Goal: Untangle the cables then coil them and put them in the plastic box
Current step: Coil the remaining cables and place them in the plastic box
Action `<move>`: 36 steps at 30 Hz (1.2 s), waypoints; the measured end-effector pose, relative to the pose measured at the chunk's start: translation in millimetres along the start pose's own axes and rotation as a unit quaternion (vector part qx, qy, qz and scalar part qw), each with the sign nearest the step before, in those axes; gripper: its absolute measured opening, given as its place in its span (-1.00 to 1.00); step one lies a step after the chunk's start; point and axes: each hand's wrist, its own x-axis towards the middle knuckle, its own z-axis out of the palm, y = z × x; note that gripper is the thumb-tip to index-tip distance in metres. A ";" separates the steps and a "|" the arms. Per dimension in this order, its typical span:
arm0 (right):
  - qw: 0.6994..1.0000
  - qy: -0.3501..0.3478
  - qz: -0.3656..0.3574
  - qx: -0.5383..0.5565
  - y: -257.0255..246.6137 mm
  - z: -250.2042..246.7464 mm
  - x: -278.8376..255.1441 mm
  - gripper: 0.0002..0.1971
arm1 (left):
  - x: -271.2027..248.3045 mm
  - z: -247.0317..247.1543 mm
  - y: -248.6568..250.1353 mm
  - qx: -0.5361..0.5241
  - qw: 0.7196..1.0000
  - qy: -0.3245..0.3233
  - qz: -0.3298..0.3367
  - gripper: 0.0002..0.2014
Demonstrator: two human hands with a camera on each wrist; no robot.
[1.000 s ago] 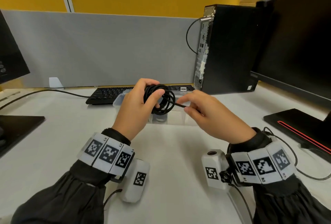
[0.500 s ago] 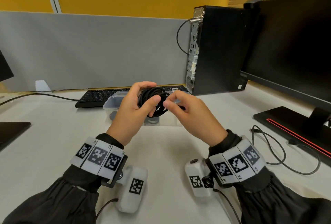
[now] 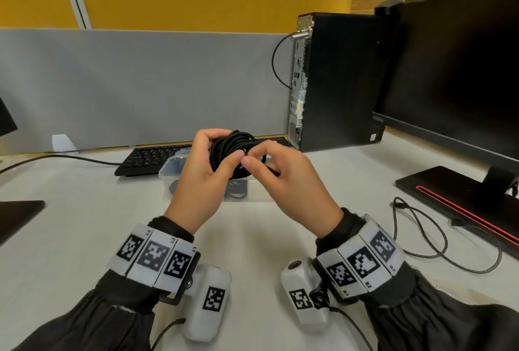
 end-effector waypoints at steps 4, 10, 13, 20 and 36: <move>0.992 -0.097 0.042 0.067 -0.6 -21.1 -3.0 -0.80 | 1.9 -7.6 -4.7 -0.036 0.999 0.000 -0.040 -0.83; 0.978 -0.007 -0.105 -0.182 16.1 -45.1 6.5 -0.72 | 2.3 -8.7 -0.9 -0.112 0.989 -0.046 -0.088 -0.89; 0.929 0.140 -0.135 -0.313 24.9 -39.6 15.8 -0.67 | 2.1 -8.8 2.2 -0.229 0.964 -0.074 -0.117 -0.85; 0.993 0.111 -0.033 0.008 23.8 -13.1 22.6 -0.80 | -2.5 0.6 9.4 -0.284 0.946 -0.106 -0.112 -0.84; 0.940 0.009 0.157 0.303 -4.8 -8.0 14.2 -0.71 | -0.8 0.7 -2.7 -0.121 0.989 -0.022 -0.088 -0.84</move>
